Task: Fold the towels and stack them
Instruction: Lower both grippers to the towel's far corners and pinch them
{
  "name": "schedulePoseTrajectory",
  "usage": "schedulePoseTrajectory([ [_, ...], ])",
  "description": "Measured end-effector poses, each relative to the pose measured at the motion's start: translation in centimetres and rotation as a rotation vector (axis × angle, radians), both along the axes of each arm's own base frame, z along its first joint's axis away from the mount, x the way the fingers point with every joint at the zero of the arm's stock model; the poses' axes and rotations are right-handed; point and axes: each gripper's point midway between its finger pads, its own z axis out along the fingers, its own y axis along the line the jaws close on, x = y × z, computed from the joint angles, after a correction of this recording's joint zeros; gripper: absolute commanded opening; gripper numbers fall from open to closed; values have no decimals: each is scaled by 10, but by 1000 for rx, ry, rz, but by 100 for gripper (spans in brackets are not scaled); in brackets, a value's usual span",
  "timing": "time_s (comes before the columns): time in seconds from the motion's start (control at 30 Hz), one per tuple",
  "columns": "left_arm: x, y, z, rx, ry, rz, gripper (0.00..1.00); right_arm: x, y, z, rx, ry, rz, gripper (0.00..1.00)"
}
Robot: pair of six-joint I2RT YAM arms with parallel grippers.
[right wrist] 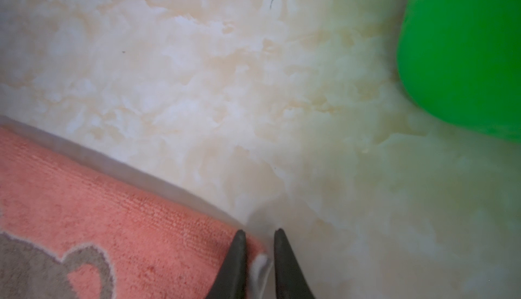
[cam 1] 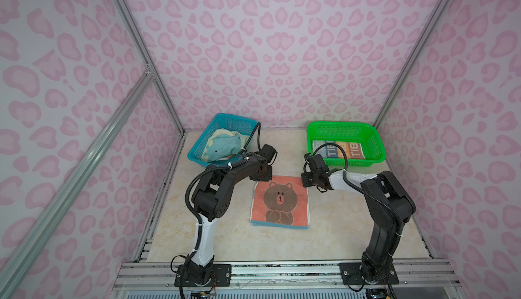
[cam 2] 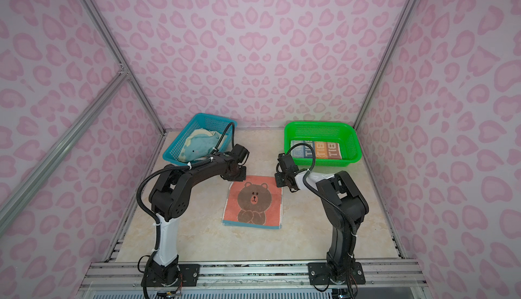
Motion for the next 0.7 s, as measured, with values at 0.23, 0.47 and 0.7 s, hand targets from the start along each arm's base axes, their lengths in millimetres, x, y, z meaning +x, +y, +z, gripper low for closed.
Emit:
schedulePoseTrajectory([
  [0.23,6,-2,0,-15,-21,3,2,2,4,0,26,3,15,0],
  [0.47,7,-2,3,-26,-21,-4,2,2,1,5,44,8,25,0],
  [0.7,5,-3,11,-36,-25,-30,2,4,1,29,44,-39,60,0],
])
